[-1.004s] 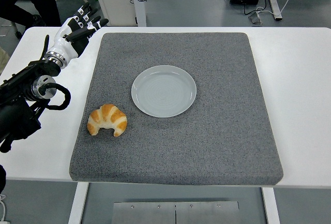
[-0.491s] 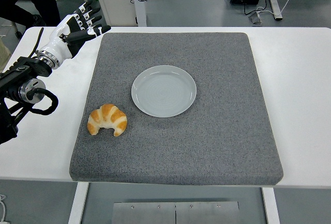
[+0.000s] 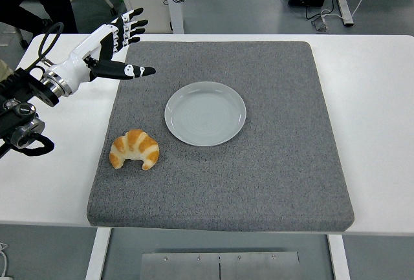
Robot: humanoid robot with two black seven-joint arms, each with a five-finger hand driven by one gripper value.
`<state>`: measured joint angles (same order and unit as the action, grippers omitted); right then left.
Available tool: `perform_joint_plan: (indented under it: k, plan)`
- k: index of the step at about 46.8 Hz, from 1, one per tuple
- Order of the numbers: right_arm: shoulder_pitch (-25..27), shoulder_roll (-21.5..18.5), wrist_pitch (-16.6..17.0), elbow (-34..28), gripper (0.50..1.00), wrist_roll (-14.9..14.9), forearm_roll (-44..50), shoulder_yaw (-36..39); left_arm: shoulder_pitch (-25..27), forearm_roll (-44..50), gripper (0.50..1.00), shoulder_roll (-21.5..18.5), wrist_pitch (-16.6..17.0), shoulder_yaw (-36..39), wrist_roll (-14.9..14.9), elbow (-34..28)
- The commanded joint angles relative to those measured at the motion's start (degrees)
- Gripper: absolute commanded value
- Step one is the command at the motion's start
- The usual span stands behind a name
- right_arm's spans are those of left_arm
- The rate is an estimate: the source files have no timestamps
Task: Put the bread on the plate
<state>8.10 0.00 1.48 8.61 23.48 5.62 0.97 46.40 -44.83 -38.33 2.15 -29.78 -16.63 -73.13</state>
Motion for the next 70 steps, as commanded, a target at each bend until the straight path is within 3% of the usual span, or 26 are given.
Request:
perform_joint_plan:
  k: [1,10,29,54,70]
  plan:
    - [0.0,0.0,0.0,0.0,1.000,0.0,0.0,0.0,-0.4,-3.7,0.980,-2.4,-0.2,0.1,-0.1,-3.0]
    - [0.0,0.0,0.0,0.0,1.000,0.1,0.0,0.0,-0.7,-11.9,0.980,-9.6,-0.4,3.9,-1.4,-10.1]
    - [0.0,0.0,0.0,0.0,1.000,0.0,0.0,0.1,-1.6,-25.2,0.971,-13.4,-0.5,7.1,-2.1,-11.3]
    - [0.0,0.0,0.0,0.0,1.000,0.1,0.0,0.0,-3.9,-29.7,0.937,-14.8,0.0,10.2,-3.8,-11.4]
    - [0.0,0.0,0.0,0.0,1.000,0.0,0.0,0.0,-4.9,-32.2,0.937,-12.2,2.6,10.8,-3.6,-10.5]
